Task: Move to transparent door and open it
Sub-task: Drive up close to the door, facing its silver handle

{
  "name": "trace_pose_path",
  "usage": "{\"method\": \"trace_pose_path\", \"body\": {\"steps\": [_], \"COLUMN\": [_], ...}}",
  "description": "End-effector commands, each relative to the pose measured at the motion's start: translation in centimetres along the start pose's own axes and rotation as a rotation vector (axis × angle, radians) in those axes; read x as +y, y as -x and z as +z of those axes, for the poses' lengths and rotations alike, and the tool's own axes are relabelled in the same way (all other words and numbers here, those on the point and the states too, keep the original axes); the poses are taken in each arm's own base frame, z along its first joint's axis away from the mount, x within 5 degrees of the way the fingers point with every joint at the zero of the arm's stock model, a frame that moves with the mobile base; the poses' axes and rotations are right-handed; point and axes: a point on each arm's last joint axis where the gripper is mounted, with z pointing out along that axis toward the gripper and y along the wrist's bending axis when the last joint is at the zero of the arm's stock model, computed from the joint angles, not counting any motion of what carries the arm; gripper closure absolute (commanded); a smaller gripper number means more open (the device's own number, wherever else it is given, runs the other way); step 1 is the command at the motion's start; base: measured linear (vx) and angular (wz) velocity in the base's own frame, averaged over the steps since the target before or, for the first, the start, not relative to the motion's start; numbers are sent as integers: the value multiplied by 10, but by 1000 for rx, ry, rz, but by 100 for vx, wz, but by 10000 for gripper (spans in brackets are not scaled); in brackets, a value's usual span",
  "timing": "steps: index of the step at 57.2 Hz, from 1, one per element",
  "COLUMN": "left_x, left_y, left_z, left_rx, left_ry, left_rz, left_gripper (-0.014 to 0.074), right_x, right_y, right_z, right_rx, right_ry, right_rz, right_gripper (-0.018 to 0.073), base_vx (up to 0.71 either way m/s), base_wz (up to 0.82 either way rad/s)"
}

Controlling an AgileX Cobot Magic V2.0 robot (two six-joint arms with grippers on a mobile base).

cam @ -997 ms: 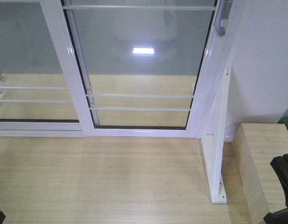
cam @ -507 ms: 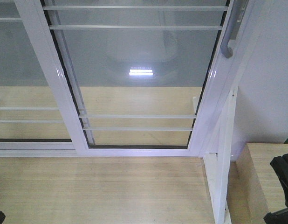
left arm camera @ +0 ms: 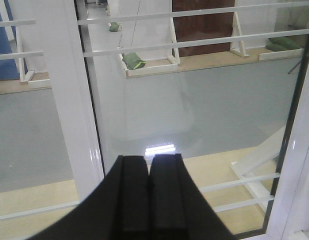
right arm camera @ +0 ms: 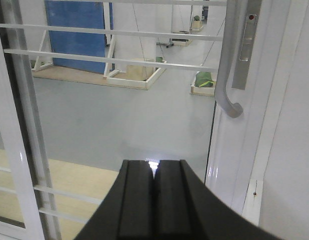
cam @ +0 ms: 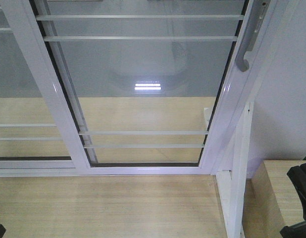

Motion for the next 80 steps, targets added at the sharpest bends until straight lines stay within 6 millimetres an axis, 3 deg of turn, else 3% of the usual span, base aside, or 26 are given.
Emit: {"method": "trace_pose_path", "body": {"steps": [1, 53, 65, 80], "left_x": [1, 1, 3, 7], "left_y": [-1, 0, 11, 35], "left_z": [1, 1, -1, -9], "left_rx": [-72, -86, -213, -473], "left_ry": [11, 14, 27, 56], "left_rz": [-9, -9, -73, -118], "left_gripper": [602, 602, 602, 602], "right_x": [-1, -1, -1, -5], "right_y": [4, 4, 5, 23], "right_z": [-1, -1, -1, -4], "right_rx": [-85, -86, -100, -293], "right_ry": [-18, -18, -14, -45], "right_rz": [-7, -7, 54, 129], "right_gripper": [559, 559, 559, 559], "base_vx": [8, 4, 0, 0], "base_wz": [-5, -2, 0, 0]}}
